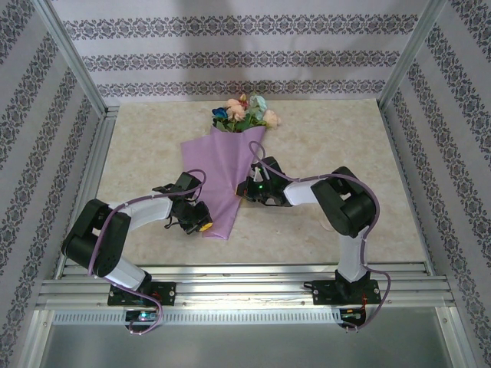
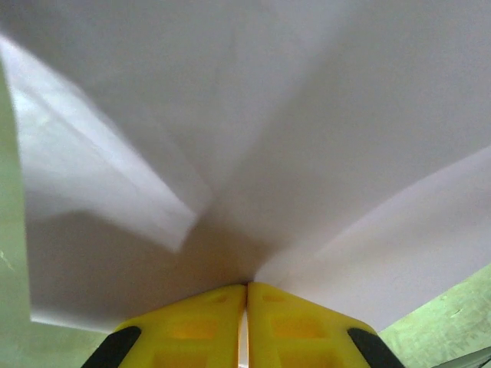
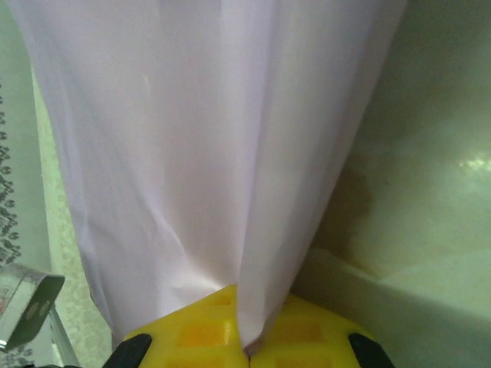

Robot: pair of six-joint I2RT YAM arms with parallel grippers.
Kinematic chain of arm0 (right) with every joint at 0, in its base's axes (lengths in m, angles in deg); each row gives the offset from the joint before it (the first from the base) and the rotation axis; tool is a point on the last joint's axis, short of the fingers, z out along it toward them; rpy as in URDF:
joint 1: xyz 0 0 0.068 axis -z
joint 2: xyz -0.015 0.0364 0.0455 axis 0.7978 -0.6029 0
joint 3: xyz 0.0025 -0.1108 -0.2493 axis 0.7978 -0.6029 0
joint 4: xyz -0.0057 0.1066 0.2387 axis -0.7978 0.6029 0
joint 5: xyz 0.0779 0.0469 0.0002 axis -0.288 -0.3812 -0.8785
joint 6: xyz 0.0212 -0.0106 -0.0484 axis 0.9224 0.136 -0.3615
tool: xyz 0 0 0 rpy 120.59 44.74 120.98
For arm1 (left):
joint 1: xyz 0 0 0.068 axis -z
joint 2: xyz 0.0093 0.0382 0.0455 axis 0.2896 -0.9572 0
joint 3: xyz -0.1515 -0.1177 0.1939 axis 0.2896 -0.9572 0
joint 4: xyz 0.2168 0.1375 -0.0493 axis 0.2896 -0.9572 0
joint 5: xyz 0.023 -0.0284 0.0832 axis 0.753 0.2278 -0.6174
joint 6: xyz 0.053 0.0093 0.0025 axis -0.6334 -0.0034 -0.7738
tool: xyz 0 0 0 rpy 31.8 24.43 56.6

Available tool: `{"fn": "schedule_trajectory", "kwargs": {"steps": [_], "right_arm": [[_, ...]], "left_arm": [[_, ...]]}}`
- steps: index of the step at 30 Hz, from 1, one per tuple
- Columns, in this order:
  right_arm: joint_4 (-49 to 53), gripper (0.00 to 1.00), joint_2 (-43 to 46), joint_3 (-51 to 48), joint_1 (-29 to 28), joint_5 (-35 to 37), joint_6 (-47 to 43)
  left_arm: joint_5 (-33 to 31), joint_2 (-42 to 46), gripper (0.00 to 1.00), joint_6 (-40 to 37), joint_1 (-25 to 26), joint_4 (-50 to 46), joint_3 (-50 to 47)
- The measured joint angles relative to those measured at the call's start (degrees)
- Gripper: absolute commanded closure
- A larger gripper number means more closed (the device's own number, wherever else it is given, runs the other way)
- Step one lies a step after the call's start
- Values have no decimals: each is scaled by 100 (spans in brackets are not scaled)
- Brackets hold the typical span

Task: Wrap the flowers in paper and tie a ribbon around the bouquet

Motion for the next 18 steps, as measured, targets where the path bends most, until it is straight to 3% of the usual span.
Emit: {"fn": "schedule_trajectory", "kwargs": {"steps": [2, 4, 5, 8, 12, 13, 14, 18], "right_arm": [[-31, 100, 0, -7, 2, 2, -11], [-63, 77, 0, -26, 13, -2, -9], [-76, 70, 0, -26, 31, 0, -20], [-160, 65, -2, 35, 107, -48, 11], [-170, 70, -264, 400, 293, 101, 26], [-142, 80, -337, 476, 337, 59, 63], [-142, 99, -387, 520, 352, 101, 87], [-236, 100, -509, 562, 415, 136, 186]], "left_arm": [[0, -4, 89, -22, 0, -4, 4], [-2, -11, 89, -42, 0, -11, 11], [0, -15, 89, -52, 0, -15, 17], [-2, -33, 89, -85, 0, -44, 44], [0, -55, 89, -103, 0, -66, 68], [4, -68, 89, -103, 0, -90, 83], [4, -83, 90, -105, 0, -107, 103], [-2, -122, 90, -125, 0, -120, 146]]}}
